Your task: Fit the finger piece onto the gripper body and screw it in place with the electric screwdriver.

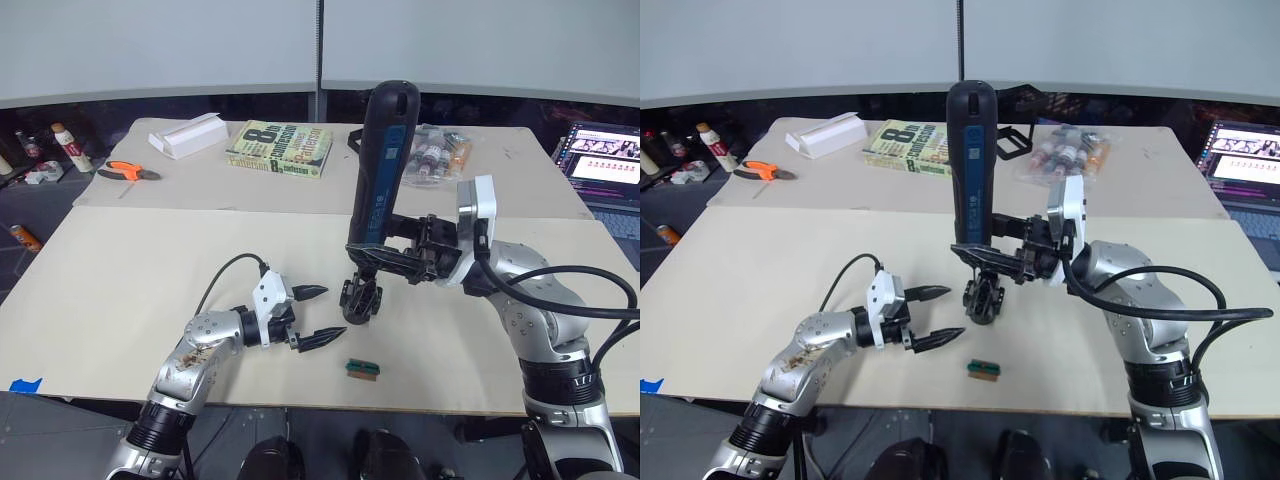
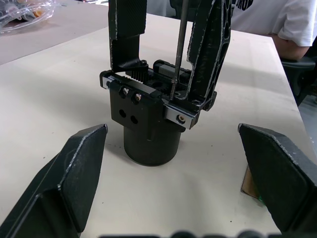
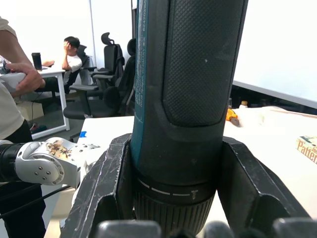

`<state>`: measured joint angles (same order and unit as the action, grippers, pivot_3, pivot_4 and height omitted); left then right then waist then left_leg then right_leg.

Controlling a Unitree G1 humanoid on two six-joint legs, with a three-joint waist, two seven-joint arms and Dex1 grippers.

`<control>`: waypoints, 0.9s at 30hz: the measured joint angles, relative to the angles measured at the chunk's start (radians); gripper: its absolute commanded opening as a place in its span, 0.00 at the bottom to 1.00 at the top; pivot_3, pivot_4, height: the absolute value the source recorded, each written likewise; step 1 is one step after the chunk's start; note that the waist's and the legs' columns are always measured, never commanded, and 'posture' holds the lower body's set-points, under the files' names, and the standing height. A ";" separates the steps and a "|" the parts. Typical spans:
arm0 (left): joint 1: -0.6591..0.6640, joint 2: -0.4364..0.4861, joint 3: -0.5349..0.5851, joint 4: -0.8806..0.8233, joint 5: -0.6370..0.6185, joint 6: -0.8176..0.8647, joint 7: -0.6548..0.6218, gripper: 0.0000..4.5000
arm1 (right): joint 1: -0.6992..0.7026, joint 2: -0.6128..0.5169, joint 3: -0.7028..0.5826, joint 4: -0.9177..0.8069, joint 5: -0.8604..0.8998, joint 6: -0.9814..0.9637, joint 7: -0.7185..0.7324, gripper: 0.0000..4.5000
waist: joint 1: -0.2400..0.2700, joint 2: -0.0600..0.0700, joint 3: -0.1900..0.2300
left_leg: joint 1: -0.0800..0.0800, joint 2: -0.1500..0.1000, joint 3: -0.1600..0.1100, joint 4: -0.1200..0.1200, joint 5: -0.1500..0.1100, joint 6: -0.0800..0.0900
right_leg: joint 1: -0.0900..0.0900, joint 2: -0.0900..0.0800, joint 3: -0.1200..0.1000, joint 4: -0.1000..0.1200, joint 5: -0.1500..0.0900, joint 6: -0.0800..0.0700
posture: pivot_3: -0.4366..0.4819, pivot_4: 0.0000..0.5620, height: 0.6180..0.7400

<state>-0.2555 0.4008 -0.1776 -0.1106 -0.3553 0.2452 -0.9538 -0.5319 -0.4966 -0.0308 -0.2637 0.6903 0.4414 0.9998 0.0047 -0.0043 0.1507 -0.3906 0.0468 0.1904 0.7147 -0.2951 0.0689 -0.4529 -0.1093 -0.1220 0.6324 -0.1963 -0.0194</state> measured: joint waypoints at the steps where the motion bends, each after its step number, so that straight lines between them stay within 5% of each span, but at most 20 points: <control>1: 0.000 0.000 0.000 0.000 0.000 0.000 0.000 1.00 | -0.002 0.002 -0.003 0.000 0.001 0.000 -0.001 0.43 | 0.000 0.000 0.000 | 0.000 0.000 0.000 0.000 0.000 0.000 | 0.000 0.000 0.000 0.000 0.000 0.000 | 0.48 0.27 1.00; 27: 0.001 0.000 -0.003 0.000 0.000 -0.003 -0.009 1.00 | -0.006 0.003 -0.020 -0.001 0.026 0.005 0.002 0.43 | -0.002 0.000 0.000 | 0.000 0.000 0.000 0.000 0.000 0.000 | 0.000 0.000 0.000 0.000 0.000 0.000 | 0.48 0.27 1.00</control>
<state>-0.2548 0.4007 -0.1806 -0.1102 -0.3551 0.2424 -0.9624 -0.5383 -0.4940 -0.0508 -0.2642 0.7159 0.4466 1.0022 0.0027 -0.0043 0.1507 -0.3907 0.0469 0.1904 0.7146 -0.2951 0.0689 -0.4531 -0.1093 -0.1220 0.6324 -0.1963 -0.0194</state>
